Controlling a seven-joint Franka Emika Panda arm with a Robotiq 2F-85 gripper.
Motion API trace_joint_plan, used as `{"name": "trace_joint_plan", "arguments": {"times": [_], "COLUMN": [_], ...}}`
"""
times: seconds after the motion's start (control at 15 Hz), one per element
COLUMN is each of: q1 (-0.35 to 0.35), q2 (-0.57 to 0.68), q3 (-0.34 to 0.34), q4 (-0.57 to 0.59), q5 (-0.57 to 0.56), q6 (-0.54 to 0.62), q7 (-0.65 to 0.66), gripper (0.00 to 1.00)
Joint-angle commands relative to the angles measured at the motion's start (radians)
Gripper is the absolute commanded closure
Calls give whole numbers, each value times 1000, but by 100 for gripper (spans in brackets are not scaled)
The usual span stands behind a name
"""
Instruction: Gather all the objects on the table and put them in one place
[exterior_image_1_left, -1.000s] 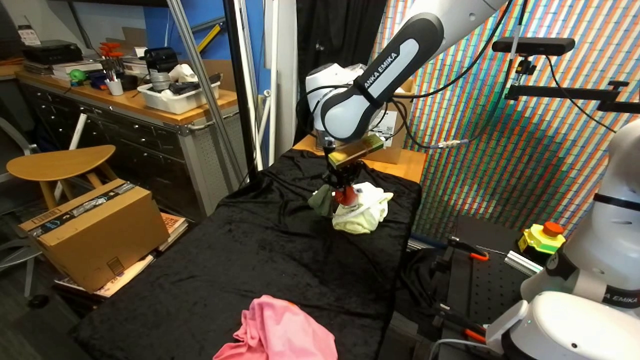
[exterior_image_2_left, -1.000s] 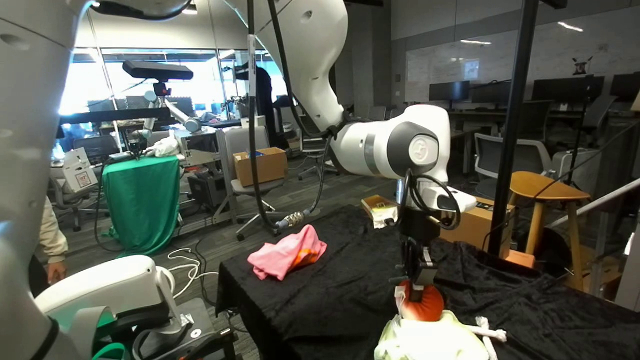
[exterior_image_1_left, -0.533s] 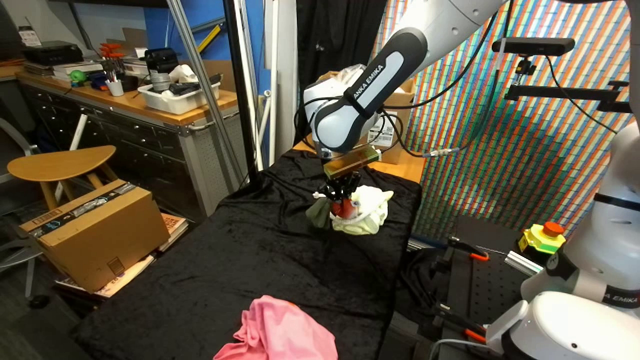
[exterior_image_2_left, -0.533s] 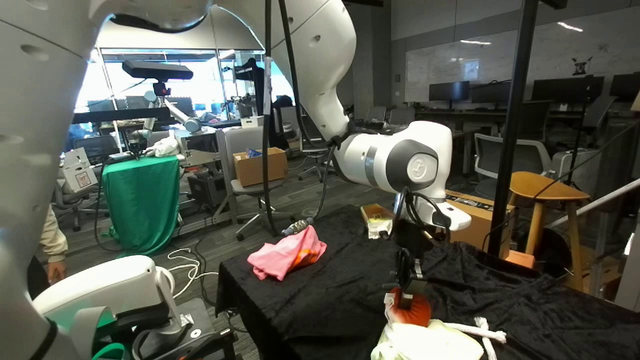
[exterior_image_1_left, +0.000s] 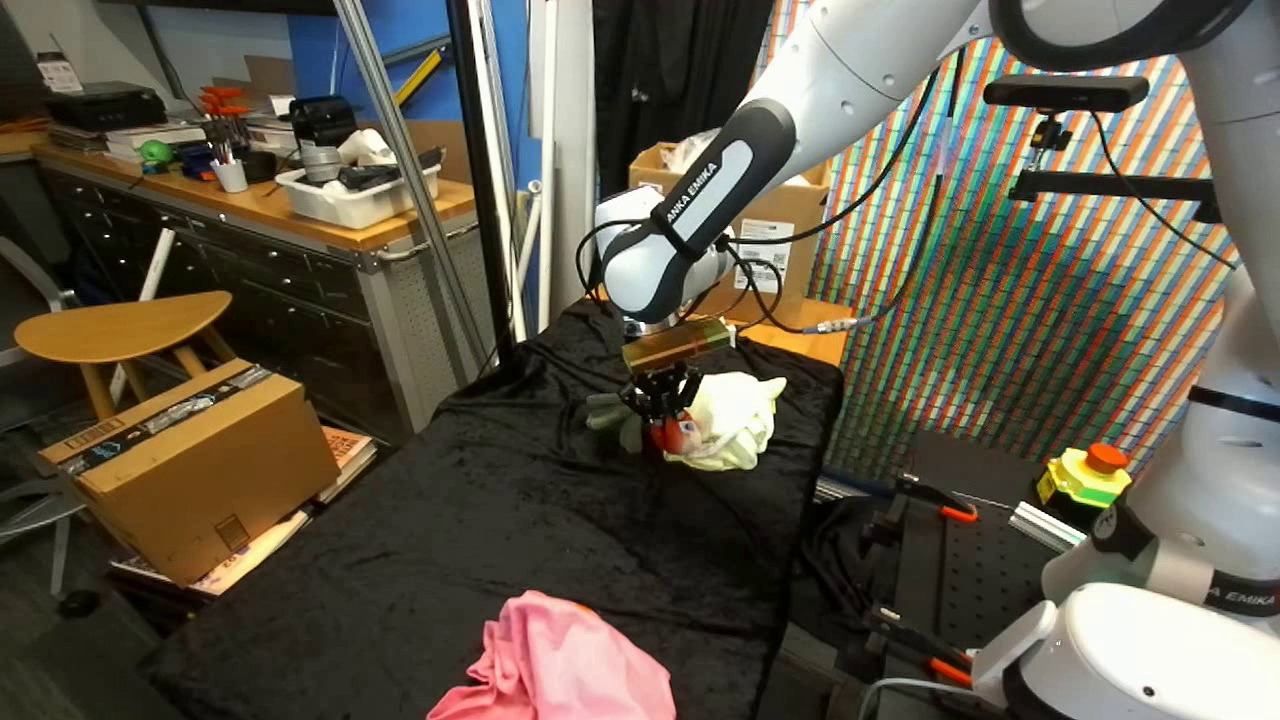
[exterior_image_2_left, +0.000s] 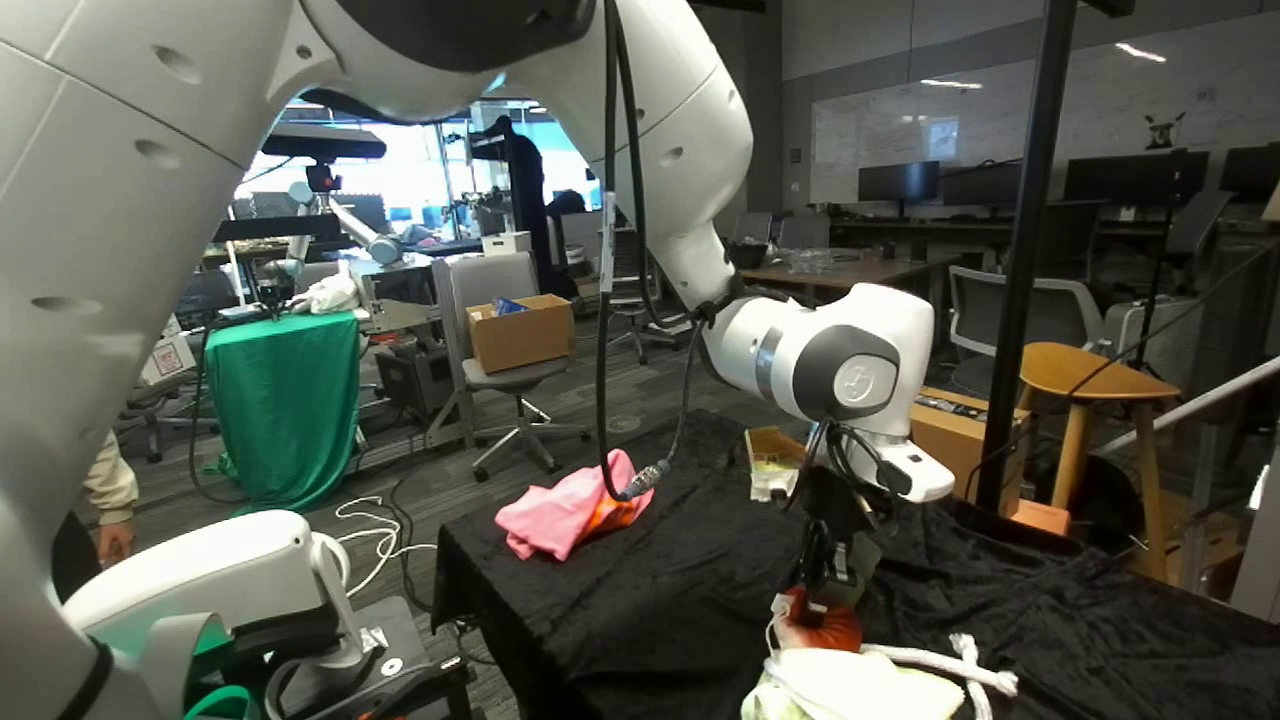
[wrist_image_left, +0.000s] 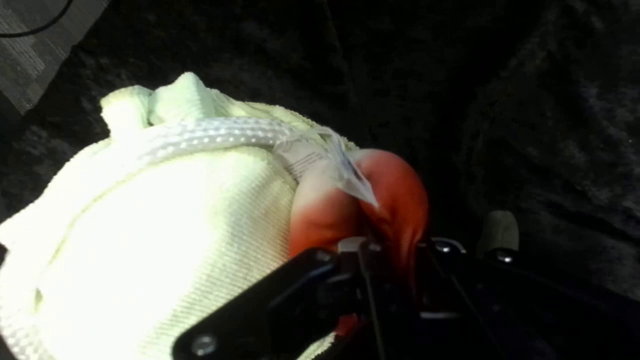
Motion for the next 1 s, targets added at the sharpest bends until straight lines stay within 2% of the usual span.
{"name": "trace_joint_plan", "arguments": {"times": [0.0,0.27,0.6,0.93], "q1": [-14,-24,-37,-74], "q2": [38,30,16,19], "q3": [-2,-26,-73,-53], "q4": [60,57,36,43], "q5": [35,41,31,52], "q6": [-27,-39,-46,-37], "q7": [9,48,157,147], "gripper": [92,92,92,92]}}
